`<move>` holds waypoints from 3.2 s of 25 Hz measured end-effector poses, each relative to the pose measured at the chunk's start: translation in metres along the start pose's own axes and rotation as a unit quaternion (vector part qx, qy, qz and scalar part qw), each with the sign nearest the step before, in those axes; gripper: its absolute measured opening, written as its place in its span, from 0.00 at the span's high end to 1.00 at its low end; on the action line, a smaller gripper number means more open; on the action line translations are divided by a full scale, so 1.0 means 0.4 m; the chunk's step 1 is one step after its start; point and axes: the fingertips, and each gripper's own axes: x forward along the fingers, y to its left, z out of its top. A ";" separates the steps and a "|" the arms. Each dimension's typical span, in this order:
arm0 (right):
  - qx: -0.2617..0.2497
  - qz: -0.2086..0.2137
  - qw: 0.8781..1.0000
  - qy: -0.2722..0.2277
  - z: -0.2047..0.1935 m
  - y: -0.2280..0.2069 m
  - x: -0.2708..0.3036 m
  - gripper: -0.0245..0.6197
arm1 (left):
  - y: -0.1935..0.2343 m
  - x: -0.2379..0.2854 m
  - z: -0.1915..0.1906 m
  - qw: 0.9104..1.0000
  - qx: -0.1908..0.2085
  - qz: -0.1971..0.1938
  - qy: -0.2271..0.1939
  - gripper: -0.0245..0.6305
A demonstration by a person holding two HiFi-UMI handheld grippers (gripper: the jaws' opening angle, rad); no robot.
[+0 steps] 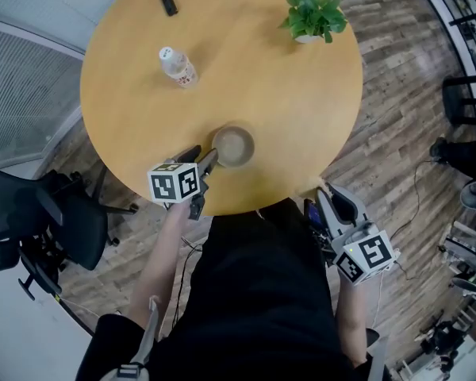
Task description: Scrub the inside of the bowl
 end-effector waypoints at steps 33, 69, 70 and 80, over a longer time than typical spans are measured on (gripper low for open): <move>-0.011 0.012 1.000 0.010 -0.011 0.006 0.028 0.88 | -0.029 0.064 -0.074 0.997 -0.043 -0.033 0.062 0.93; -0.461 0.049 0.884 0.059 -0.047 0.262 0.183 0.88 | -0.378 -0.152 0.028 0.989 -0.015 -0.140 -0.035 0.94; -0.462 0.056 0.883 0.058 -0.043 0.264 0.181 0.88 | -0.380 -0.159 0.039 0.990 -0.013 -0.133 -0.042 0.94; -0.475 0.106 0.871 0.066 -0.079 0.295 0.164 0.88 | -0.355 -0.211 0.079 0.995 0.061 -0.052 -0.063 0.94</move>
